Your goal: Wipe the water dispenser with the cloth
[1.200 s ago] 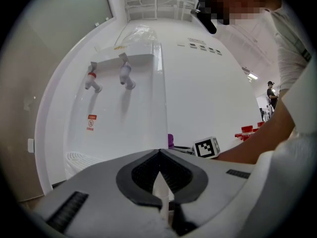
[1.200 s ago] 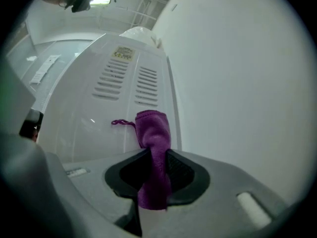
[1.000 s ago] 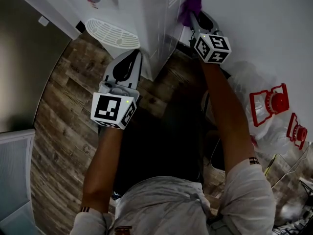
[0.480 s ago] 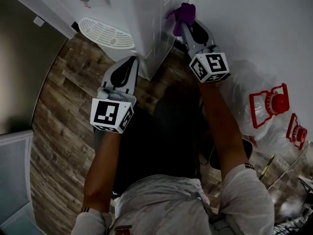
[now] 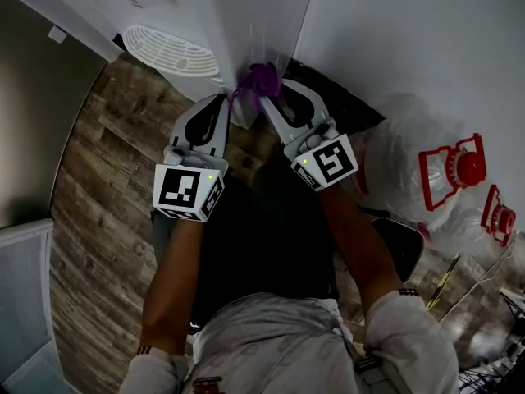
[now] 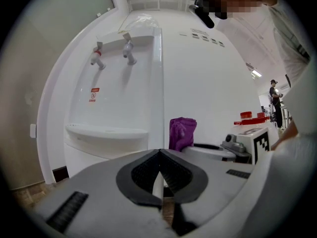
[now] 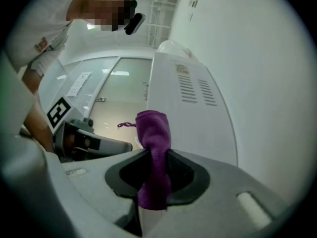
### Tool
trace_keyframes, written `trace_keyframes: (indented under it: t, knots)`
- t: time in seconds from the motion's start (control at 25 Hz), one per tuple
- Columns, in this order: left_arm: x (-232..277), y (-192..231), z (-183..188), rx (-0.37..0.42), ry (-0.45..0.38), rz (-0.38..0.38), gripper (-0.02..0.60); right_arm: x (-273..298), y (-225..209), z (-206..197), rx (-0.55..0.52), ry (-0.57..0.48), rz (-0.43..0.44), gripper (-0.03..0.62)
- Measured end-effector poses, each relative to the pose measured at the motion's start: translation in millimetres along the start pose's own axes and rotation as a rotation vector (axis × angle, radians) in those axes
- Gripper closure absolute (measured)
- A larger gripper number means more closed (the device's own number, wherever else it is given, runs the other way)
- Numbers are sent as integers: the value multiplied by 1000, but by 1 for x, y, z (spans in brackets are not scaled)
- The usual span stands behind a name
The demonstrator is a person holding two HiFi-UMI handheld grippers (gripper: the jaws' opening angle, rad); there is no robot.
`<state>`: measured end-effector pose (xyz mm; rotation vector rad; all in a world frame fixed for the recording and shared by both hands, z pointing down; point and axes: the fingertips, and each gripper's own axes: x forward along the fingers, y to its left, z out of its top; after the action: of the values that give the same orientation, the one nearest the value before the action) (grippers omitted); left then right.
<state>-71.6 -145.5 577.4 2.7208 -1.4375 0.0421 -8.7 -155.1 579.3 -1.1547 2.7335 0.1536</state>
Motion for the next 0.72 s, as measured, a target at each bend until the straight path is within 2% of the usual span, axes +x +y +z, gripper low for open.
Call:
trace_keyframes:
  t: [0.12,0.24,0.52,0.72]
  knots:
    - [-1,1,-3,-1,-1,5,583,1,23,-9,-5,18,59,500]
    - [-3,1,-6,-3,-1,9,583,5,31,-18,-11,31,80,500]
    - [-5,3,-11,11,13,15,583,9,18,-24,2,13,62,499]
    - [-7,4,-13,25,25,22,583,7,-28,-35,54,18,-28,499]
